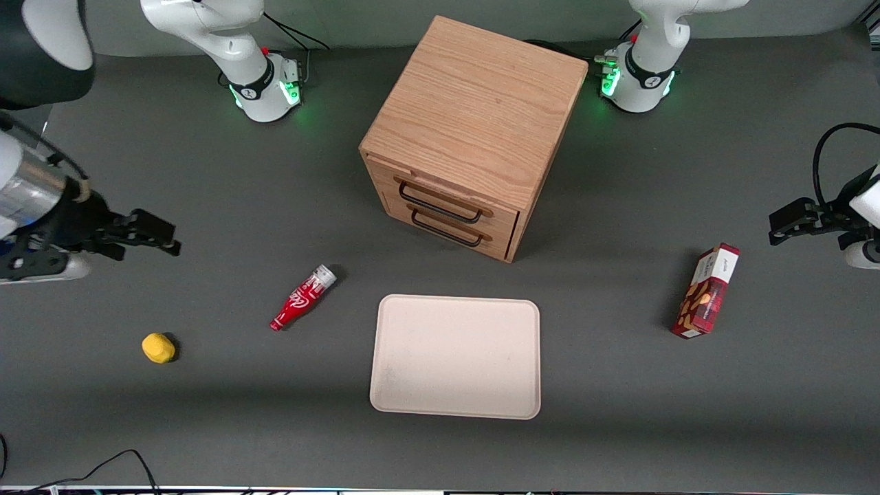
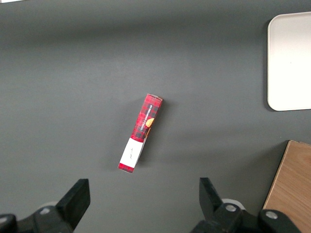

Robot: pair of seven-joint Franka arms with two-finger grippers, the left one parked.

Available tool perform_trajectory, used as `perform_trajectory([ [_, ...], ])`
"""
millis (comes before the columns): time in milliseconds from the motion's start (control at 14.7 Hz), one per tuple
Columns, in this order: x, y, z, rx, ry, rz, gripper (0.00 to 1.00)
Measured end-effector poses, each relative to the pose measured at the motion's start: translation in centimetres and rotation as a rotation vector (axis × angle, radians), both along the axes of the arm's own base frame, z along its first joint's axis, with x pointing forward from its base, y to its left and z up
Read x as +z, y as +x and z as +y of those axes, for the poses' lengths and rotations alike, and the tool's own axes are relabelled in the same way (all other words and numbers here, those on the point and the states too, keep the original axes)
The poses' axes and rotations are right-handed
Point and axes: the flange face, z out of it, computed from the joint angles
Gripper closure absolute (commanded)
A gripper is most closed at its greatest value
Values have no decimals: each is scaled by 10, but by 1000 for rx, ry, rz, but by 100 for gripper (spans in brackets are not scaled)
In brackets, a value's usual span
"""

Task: Open upper drawer
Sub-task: 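Move the right gripper toward the upper drawer's black handle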

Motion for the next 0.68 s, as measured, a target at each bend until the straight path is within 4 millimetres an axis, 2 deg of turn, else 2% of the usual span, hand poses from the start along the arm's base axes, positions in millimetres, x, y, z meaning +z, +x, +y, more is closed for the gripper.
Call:
perform_trajectory([
  [273, 2, -4, 54, 218, -14, -26, 0],
  [682, -12, -28, 177, 431, -25, -22, 0],
])
